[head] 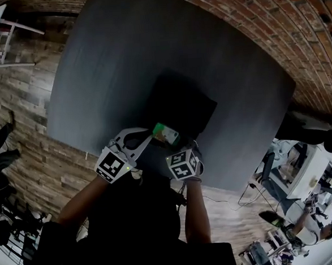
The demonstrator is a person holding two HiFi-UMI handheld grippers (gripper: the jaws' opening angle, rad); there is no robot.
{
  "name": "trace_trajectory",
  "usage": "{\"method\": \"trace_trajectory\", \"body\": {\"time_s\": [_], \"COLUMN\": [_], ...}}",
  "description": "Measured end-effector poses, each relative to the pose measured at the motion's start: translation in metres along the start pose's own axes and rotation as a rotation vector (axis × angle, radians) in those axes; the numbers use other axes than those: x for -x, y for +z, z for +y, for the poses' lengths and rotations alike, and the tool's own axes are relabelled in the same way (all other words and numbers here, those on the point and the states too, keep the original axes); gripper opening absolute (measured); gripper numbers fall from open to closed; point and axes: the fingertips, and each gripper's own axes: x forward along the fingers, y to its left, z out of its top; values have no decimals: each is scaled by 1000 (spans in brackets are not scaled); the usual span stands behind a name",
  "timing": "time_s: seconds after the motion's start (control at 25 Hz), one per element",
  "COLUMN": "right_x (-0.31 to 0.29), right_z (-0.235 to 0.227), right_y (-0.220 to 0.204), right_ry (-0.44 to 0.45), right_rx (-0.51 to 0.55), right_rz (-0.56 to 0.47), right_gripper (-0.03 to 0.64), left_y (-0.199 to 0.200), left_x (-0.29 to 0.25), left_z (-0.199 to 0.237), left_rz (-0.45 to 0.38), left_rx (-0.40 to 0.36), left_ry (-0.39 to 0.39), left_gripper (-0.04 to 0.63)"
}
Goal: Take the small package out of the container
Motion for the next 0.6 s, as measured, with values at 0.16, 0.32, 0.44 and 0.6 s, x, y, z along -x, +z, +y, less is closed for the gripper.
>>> {"method": "trace_trajectory", "body": {"time_s": [0.16,0.32,0.44,0.6], "right_x": [-10,-19,-22,-21], "right_z": [-1,0,2,1], "right_y": [-4,-7,-7,-7], "right_ry": [13,35,62,63], "right_rx": [45,76,76,92], "right_rz": [51,89,96,90], "right_gripper": [262,262,264,259], "left_y": [-4,-7,-10,-13], "left_x": [-1,-1,0,-3], "left_z": [2,5,7,7], "left_rz": [5,12,16,19], "left_rx": [19,30,35,42], "left_ry": [0,-5,-9,-17], "left_gripper": [44,44,44,44]}}
